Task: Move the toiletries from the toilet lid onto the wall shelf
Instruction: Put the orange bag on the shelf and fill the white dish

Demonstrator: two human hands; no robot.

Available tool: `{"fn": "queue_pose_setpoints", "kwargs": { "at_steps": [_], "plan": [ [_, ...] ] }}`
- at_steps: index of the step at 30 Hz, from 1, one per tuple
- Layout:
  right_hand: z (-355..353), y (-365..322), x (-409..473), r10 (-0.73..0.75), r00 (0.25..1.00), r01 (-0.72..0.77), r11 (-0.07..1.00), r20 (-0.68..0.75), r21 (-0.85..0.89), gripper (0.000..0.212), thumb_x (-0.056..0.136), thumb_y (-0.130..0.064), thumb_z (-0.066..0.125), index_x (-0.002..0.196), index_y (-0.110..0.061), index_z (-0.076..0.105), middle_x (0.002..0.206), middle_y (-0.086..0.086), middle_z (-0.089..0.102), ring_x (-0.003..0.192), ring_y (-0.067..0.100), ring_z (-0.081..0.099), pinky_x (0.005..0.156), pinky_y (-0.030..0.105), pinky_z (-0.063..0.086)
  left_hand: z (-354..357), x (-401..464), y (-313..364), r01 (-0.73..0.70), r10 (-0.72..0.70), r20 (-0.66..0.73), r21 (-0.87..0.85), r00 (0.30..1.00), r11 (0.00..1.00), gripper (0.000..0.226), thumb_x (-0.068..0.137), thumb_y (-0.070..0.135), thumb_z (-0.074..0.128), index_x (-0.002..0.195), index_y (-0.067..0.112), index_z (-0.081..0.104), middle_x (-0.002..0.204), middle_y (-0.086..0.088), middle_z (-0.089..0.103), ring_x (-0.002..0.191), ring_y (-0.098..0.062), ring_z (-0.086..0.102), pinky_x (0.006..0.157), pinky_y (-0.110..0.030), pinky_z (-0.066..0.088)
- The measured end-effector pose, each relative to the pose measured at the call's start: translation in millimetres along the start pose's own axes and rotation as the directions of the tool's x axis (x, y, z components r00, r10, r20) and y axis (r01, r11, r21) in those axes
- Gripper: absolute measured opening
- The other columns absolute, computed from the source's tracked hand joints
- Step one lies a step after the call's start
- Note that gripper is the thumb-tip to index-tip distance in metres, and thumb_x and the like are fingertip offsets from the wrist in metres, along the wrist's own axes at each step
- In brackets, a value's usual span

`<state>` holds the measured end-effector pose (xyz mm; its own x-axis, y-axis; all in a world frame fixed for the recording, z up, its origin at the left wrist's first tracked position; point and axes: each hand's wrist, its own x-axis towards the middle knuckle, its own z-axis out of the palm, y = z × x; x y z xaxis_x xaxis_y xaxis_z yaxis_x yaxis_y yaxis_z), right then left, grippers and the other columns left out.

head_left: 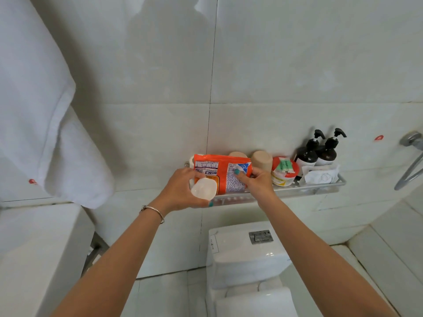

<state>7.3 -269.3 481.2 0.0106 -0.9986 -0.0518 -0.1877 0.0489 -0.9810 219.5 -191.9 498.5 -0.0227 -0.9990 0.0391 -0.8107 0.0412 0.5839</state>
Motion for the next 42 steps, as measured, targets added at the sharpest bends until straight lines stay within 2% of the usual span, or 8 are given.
{"fn": "queue_pose_setpoints", "kwargs": {
  "at_steps": [8,13,19,22,26,34,39,42],
  "plan": [
    [6.8,1.2,1.7,0.007,0.999,-0.007,1.000,0.041,-0.005,0.022,0.083,-0.016,0.075,0.102,-0.006,0.070,0.096,0.007,0.072,0.084,0.018,0.067,0.070,0.026,0.055,-6.7,-9.3,0.6,-0.032,0.050,-0.113,0.154,0.992,0.988,0.084,0.055,0.057,0.084,0.127,0.024,0.055,0.131,0.004,0.054,0.118,-0.017,0.043,0.098,-0.033,0.037],
    [6.9,7.2,-0.7,-0.048,0.997,0.055,0.991,0.064,-0.120,0.014,0.080,-0.016,0.079,0.091,-0.016,0.070,0.088,0.002,0.072,0.083,0.017,0.067,0.080,0.038,0.057,0.8,-15.9,-6.9,-0.005,0.032,-0.139,0.194,0.990,0.981,0.085,0.049,0.063,0.082,0.123,0.029,0.057,0.122,0.005,0.057,0.111,-0.016,0.046,0.096,-0.031,0.036],
    [-1.1,14.1,-12.8,-0.093,0.986,0.137,0.921,0.138,-0.365,0.032,0.078,-0.012,0.080,0.106,-0.011,0.066,0.095,-0.002,0.068,0.075,0.005,0.059,0.065,0.016,0.047,7.4,-24.6,0.9,0.052,-0.047,-0.121,0.040,0.992,0.998,0.083,0.052,0.055,0.086,0.123,0.027,0.056,0.138,0.004,0.048,0.125,-0.018,0.043,0.103,-0.039,0.040],
    [-2.8,15.0,-19.7,-0.148,0.984,0.173,0.912,0.096,-0.372,0.026,0.077,-0.014,0.081,0.096,-0.019,0.064,0.085,-0.007,0.065,0.070,0.007,0.056,0.064,0.018,0.044,8.5,-33.7,6.8,0.060,-0.066,-0.107,-0.063,0.992,0.996,0.078,0.052,0.047,0.090,0.119,0.027,0.057,0.151,0.006,0.035,0.135,-0.021,0.036,0.106,-0.044,0.040],
    [-2.8,17.2,-28.3,-0.178,0.984,0.166,0.917,-0.002,-0.363,0.033,0.075,-0.022,0.083,0.103,-0.020,0.064,0.095,-0.006,0.067,0.078,0.008,0.056,0.066,0.015,0.042,9.7,-43.6,9.9,0.066,-0.090,-0.150,-0.154,0.985,0.986,0.068,0.052,0.040,0.091,0.109,0.031,0.054,0.157,0.005,0.024,0.142,-0.017,0.026,0.105,-0.032,0.033],
    [-16.4,5.5,-57.3,-0.285,0.941,0.213,0.918,-0.184,-0.333,0.052,0.072,-0.027,0.085,0.117,-0.022,0.061,0.114,-0.004,0.058,0.104,0.012,0.050,0.086,0.022,0.042,14.7,-44.3,30.7,0.017,-0.046,-0.258,-0.114,0.965,0.993,0.077,0.047,0.041,0.091,0.113,0.019,0.059,0.124,0.002,0.034,0.121,-0.018,0.031,0.098,-0.027,0.035],
    [-51.0,-12.4,-90.8,-0.201,0.980,0.201,0.969,0.012,-0.145,0.036,0.082,-0.019,0.077,0.113,-0.023,0.061,0.108,-0.003,0.062,0.095,0.011,0.058,0.079,0.025,0.053,31.1,-47.5,77.6,-0.062,0.027,-0.170,-0.206,0.985,0.977,0.073,0.053,0.035,0.090,0.116,0.021,0.055,0.112,0.007,0.054,0.100,-0.014,0.052,0.069,-0.018,0.041],
    [-91.4,-18.6,-114.9,-0.128,0.965,0.114,0.991,0.227,0.073,0.039,0.086,-0.012,0.072,0.122,-0.020,0.059,0.098,0.006,0.070,0.081,0.016,0.068,0.076,0.033,0.058,54.5,-57.2,114.0,-0.113,0.072,-0.163,-0.259,0.984,0.959,0.070,0.055,0.028,0.089,0.117,0.024,0.055,0.107,0.006,0.060,0.096,-0.015,0.058,0.070,-0.020,0.046]
  ]
}}
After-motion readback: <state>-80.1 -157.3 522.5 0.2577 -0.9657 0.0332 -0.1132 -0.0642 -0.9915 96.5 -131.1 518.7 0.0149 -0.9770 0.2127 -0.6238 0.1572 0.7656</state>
